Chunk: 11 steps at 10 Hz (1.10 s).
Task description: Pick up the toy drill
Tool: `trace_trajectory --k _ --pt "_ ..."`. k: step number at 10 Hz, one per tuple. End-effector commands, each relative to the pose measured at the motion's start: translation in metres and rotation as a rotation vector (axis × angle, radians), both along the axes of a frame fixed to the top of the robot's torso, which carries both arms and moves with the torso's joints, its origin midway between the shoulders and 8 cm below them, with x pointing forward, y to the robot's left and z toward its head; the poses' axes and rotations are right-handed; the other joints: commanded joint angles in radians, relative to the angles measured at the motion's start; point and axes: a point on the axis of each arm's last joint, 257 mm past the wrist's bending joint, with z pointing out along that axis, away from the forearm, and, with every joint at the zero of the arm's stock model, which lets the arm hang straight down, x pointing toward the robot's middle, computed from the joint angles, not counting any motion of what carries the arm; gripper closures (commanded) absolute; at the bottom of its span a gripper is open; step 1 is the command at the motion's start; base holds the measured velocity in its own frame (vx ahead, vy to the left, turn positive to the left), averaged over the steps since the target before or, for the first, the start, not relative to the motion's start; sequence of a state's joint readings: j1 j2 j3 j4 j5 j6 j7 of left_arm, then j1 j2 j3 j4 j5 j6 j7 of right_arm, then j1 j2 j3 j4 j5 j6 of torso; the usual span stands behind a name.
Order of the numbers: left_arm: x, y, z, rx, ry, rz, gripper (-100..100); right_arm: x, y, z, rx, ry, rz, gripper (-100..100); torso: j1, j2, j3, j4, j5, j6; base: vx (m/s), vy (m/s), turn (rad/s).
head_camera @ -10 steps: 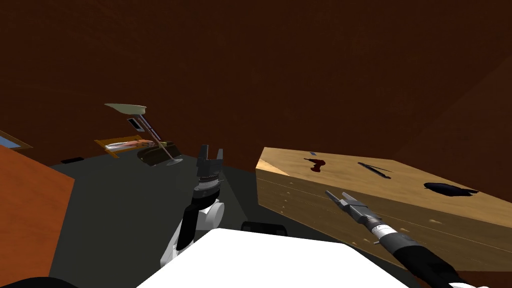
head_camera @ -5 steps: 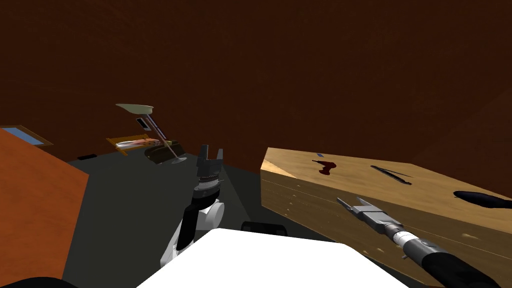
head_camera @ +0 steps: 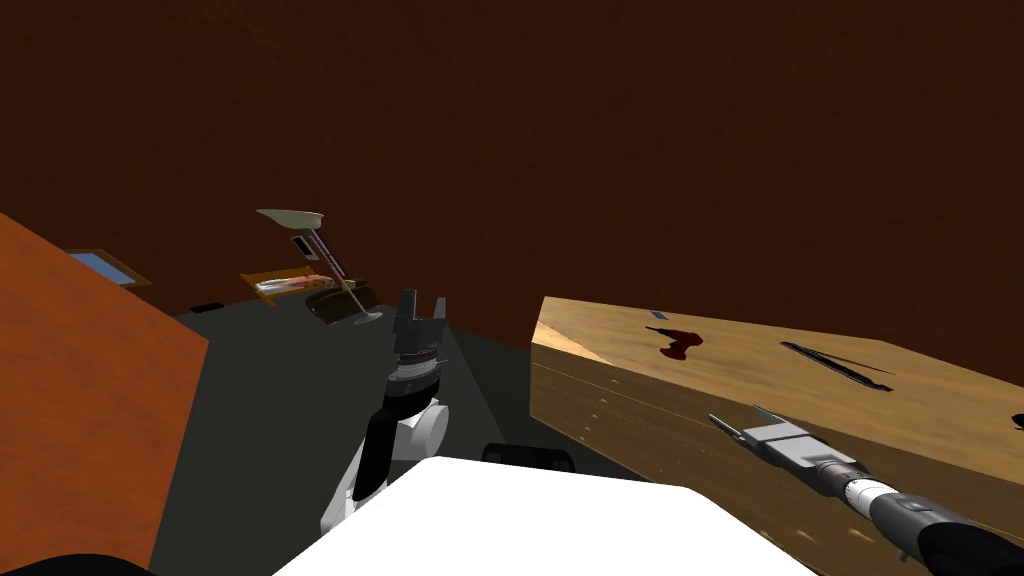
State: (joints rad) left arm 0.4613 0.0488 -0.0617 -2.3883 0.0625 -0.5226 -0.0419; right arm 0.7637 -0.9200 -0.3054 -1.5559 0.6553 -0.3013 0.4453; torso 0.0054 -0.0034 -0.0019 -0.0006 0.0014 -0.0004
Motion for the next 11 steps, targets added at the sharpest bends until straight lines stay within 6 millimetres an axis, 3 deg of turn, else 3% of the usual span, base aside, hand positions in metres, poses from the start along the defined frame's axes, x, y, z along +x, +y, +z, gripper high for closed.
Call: trace_trajectory --k 1,4,5,11 --pt "0.000 0.000 0.000 0.000 0.000 0.000 0 -0.002 -0.013 0.003 -0.055 0.028 0.008 -100 0.000 0.000 0.000 0.000 0.000 0.000 0.052 0.057 0.034" --pt "0.000 0.000 0.000 0.000 0.000 0.000 0 -0.016 -0.063 0.012 -0.259 0.140 0.032 -100 -0.001 0.000 0.000 0.000 0.000 0.000 0.063 0.070 0.084" --pt "0.000 0.000 0.000 0.000 0.000 0.000 0 -0.015 -0.063 0.013 -0.264 0.141 0.037 -100 -0.001 -0.001 -0.001 0.000 0.000 0.000 0.063 0.039 0.052" --pt "0.000 0.000 0.000 0.000 0.000 0.000 0 -0.016 -0.134 0.054 -0.586 0.284 0.091 -100 -0.003 -0.002 -0.001 -0.001 -0.001 0.000 0.079 0.040 0.098"
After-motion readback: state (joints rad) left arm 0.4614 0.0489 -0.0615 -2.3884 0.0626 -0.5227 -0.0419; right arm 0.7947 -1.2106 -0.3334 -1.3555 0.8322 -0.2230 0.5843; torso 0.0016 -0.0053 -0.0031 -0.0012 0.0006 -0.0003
